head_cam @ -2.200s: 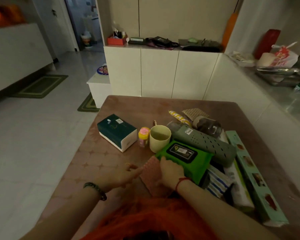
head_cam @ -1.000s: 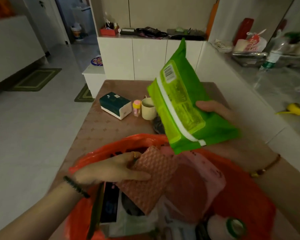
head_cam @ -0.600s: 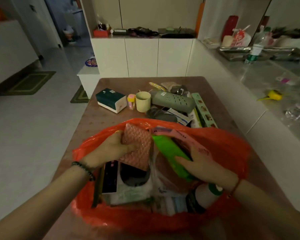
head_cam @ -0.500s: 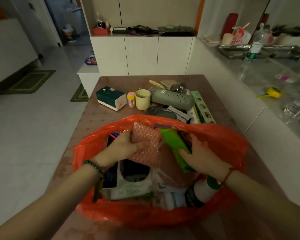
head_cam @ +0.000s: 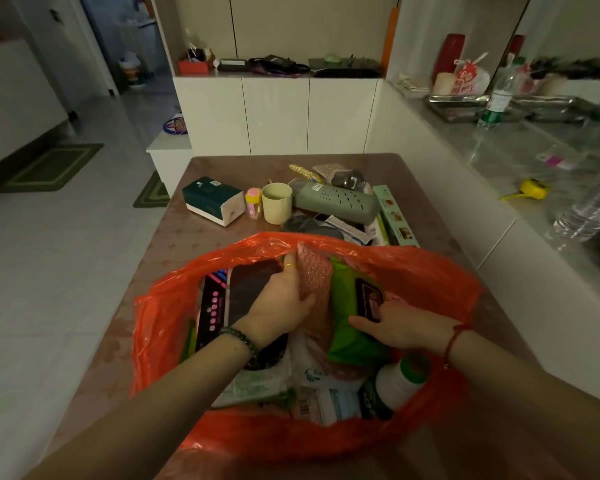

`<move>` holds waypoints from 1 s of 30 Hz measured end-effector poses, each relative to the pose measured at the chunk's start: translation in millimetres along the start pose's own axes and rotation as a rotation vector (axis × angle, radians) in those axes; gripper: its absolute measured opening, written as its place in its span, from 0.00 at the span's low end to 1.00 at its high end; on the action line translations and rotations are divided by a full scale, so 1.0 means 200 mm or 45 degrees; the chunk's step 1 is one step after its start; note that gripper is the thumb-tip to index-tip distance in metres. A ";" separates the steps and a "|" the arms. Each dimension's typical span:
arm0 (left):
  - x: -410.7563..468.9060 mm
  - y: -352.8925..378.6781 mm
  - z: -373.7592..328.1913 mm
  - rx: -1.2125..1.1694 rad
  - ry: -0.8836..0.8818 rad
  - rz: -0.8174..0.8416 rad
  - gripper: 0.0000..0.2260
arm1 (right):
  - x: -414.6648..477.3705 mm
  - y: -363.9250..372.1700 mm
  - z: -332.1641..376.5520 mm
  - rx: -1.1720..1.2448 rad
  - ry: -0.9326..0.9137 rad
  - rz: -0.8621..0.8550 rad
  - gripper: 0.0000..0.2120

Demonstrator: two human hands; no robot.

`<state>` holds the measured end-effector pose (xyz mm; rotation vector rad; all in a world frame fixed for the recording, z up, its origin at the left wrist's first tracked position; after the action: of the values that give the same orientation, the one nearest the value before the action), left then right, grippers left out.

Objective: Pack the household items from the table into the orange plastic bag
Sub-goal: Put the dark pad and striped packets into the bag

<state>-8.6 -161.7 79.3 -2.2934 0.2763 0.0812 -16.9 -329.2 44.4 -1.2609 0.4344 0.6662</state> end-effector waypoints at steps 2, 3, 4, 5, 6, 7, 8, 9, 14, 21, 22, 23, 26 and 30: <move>0.01 0.03 0.01 -0.053 -0.040 0.123 0.41 | -0.05 -0.04 0.02 -0.099 -0.063 -0.036 0.25; 0.01 0.05 0.02 -0.075 -0.052 0.189 0.40 | -0.08 -0.07 0.04 -0.114 -0.107 -0.044 0.23; 0.01 0.05 0.02 -0.092 -0.052 0.225 0.38 | -0.12 -0.11 0.06 -0.096 -0.163 -0.027 0.21; 0.01 0.03 0.03 -0.109 -0.043 0.221 0.36 | -0.16 -0.16 0.08 -0.049 -0.237 0.010 0.21; 0.02 -0.01 0.03 -0.117 -0.029 0.185 0.34 | -0.21 -0.21 0.10 0.031 -0.321 0.053 0.21; 0.03 -0.07 0.02 -0.092 -0.012 0.131 0.32 | -0.25 -0.28 0.12 0.157 -0.400 0.086 0.21; 0.05 -0.14 0.02 -0.031 0.001 0.072 0.31 | -0.28 -0.37 0.13 0.313 -0.465 0.094 0.22; 0.07 -0.21 0.01 0.039 0.019 -0.003 0.31 | -0.30 -0.47 0.13 0.471 -0.515 0.060 0.24; 0.21 -0.44 -0.06 0.409 0.316 -0.189 0.30 | -0.06 -0.93 0.02 0.860 -0.523 -0.361 0.20; 0.61 -0.42 0.21 -0.027 0.042 0.073 0.17 | 0.74 -0.87 0.10 0.313 -0.195 -0.195 0.30; 0.67 -0.42 0.25 -0.049 0.013 0.091 0.16 | 0.85 -0.84 0.13 0.235 -0.178 -0.184 0.30; 0.73 -0.41 0.30 -0.065 -0.019 0.113 0.16 | 0.95 -0.81 0.15 0.198 -0.162 -0.176 0.30; 0.85 -0.36 0.45 -0.101 -0.141 0.185 0.18 | 1.22 -0.69 0.19 0.131 -0.089 -0.182 0.34; 0.89 -0.30 0.59 -0.242 -0.257 0.260 0.19 | 1.36 -0.61 0.17 -0.111 0.127 -0.320 0.43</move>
<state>182.2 -65.7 16.9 -2.4147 0.4114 0.4583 264.4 -256.8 -33.0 -1.4080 0.3241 0.4135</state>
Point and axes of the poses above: each hand's wrist, its own x-axis towards the middle knuckle, its own y-axis out of the palm, z = x × y, the point moved 7 cm from there along x, towards the middle knuckle, and after that the axes turned 6 degrees about z, right-handed, at the moved point
